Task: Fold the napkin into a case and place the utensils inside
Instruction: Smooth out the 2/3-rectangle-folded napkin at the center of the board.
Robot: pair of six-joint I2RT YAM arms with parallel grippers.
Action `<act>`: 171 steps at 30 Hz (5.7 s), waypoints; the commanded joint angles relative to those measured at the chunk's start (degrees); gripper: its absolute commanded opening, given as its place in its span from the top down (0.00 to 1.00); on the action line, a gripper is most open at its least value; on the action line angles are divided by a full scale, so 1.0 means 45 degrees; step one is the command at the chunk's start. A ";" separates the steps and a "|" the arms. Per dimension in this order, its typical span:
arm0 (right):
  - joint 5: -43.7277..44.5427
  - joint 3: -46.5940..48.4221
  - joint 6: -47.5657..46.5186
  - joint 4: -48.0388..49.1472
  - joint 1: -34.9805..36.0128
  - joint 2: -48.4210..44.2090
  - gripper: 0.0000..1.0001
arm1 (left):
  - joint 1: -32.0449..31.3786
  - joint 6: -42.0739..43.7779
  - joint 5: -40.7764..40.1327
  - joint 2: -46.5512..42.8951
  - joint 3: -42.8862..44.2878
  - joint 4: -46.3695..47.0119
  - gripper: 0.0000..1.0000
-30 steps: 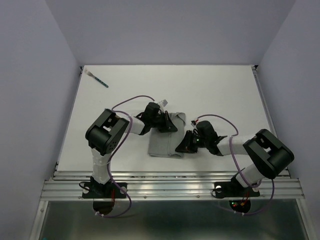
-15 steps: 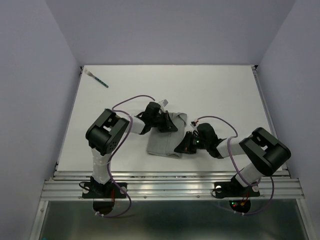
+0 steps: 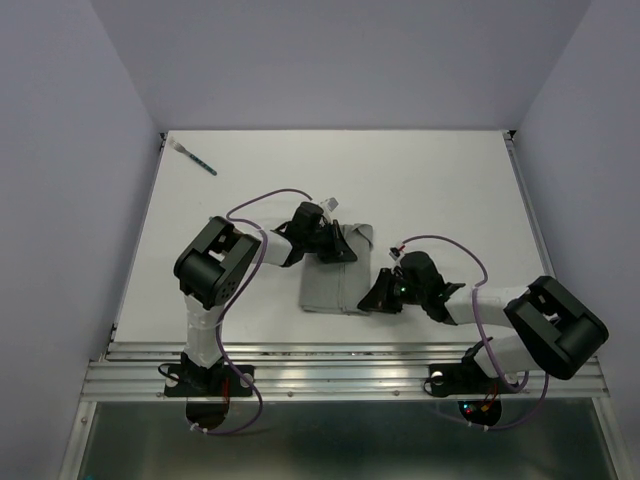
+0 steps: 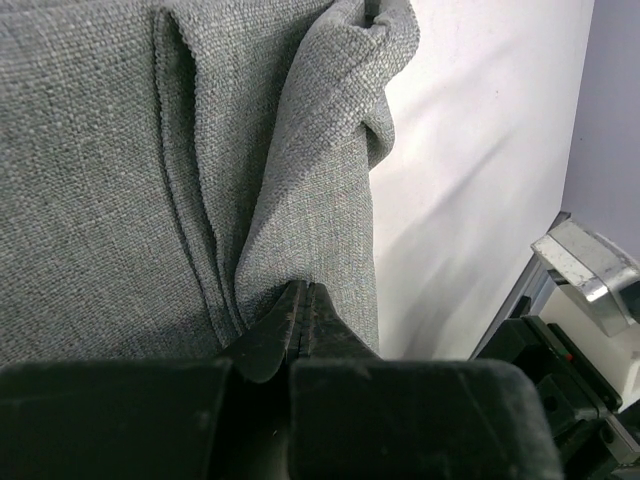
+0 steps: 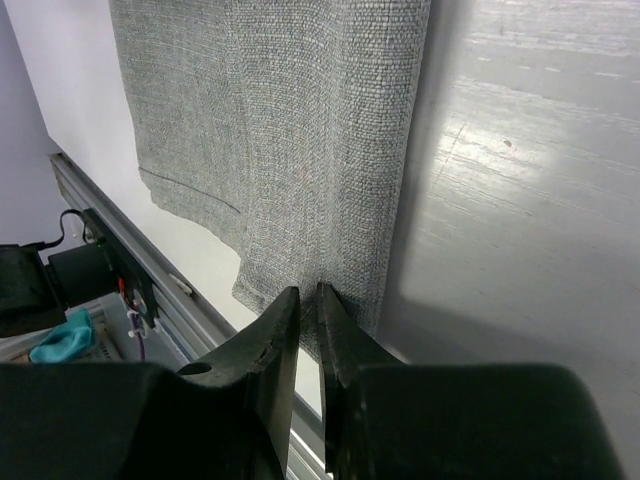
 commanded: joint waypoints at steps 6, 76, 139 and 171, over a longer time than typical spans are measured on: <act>-0.0348 -0.0629 0.0038 0.0736 0.0304 0.1514 0.82 | 0.0024 0.0465 -0.0726 0.0486 0.0218 -0.0855 1.00; 0.2348 0.0054 -0.0645 -0.3381 0.0304 0.0560 0.82 | -0.0543 0.3550 -0.4926 0.1853 0.7386 -0.7788 0.96; 0.3520 0.9722 -0.2462 -0.6157 -0.3270 0.6477 0.91 | 0.0122 0.4254 -0.3654 -0.0389 0.4555 -0.5972 0.55; 0.3208 0.9703 -0.2540 -0.6215 -0.3270 0.5930 0.92 | 0.0434 0.3453 -0.2464 0.1540 0.5667 -0.5308 1.00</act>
